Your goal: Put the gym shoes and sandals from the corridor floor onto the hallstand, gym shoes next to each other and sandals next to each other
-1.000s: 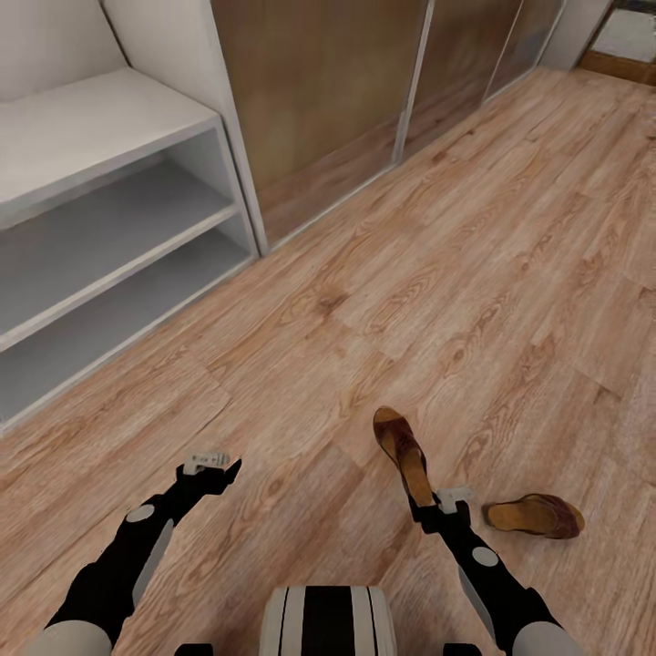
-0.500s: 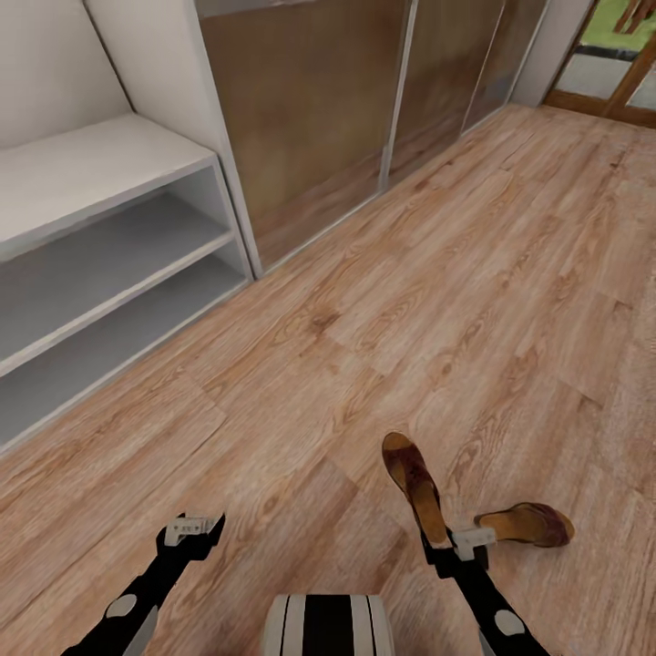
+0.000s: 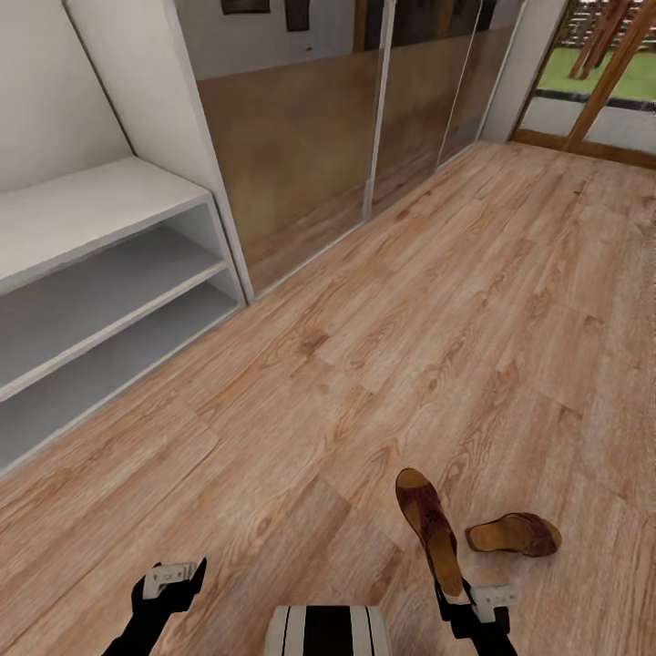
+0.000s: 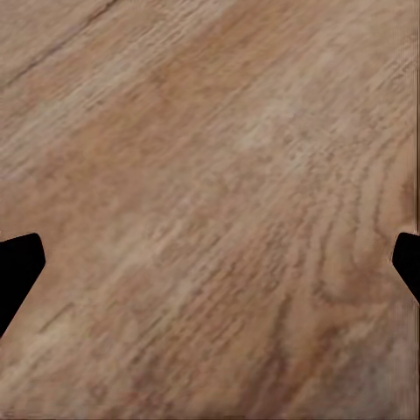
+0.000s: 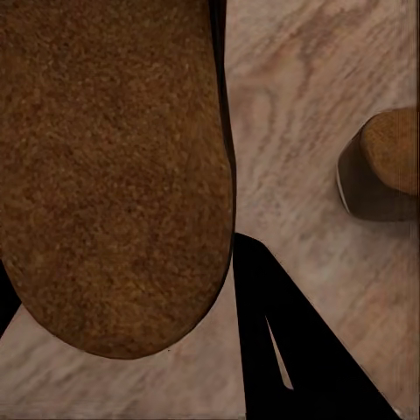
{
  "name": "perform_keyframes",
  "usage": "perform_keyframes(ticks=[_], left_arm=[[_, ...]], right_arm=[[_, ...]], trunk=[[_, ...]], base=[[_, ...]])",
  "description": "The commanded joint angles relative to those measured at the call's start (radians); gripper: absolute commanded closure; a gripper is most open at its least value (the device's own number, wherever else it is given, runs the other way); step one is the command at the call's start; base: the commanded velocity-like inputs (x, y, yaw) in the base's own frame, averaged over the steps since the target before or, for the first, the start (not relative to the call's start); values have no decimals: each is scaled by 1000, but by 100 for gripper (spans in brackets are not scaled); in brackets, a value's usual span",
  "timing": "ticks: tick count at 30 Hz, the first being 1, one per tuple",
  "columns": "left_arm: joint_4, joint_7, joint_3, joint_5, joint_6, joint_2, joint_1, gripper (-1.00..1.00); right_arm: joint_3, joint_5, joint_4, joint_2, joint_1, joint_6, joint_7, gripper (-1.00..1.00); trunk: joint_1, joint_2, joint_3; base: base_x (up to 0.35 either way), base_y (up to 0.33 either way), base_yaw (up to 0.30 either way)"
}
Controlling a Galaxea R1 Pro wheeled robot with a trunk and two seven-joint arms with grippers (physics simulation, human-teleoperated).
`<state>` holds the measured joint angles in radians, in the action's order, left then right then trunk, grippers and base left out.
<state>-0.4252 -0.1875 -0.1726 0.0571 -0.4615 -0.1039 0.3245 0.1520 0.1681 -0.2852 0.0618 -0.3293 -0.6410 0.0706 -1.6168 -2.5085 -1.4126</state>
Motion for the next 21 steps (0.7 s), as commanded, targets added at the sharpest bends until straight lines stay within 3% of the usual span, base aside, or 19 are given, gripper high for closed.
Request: perform_keyframes(ticks=[1,7,21], left_arm=[[7,-9,-5,6,-2,2,-1,-100],[18,-6,-5,6,-39,4,-4,-100],[18,-7,-4,0,-43,7,-4,-100]], right_arm=[[9,1,18,0,-1,-18,8,100],[10,2,49,1,0,-42,8,100],[10,2,50,1,0,-43,8,100]], trunk=[[1,0,5],[3,1,37],[10,5,113]], base=[[0,0,-68],[0,0,-59],[0,0,-2]])
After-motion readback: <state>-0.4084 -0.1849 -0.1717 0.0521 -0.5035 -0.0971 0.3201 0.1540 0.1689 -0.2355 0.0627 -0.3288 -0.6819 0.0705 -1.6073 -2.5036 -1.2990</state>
